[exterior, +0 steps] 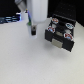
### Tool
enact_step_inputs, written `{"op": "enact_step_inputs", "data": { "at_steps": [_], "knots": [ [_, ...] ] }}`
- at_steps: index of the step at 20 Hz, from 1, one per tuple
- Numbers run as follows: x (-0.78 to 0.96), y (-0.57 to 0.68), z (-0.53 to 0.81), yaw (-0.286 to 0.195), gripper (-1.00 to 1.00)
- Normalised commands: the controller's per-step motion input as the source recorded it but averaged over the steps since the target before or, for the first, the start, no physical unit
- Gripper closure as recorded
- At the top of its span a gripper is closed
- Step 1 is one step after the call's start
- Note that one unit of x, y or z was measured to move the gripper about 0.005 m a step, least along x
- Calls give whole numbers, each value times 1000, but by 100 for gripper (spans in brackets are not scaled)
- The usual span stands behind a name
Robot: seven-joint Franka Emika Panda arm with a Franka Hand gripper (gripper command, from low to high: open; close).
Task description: Open the kcup holder, insert the kcup into the holder, and close the kcup holder
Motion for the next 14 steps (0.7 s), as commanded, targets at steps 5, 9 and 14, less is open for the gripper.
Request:
{"op": "enact_step_inputs", "data": {
  "at_steps": [5, 9, 14],
  "knots": [
    [22, 651, 476, 4, 100],
    [79, 662, 455, 5, 100],
    [62, 651, 314, 15, 100]
  ]
}}
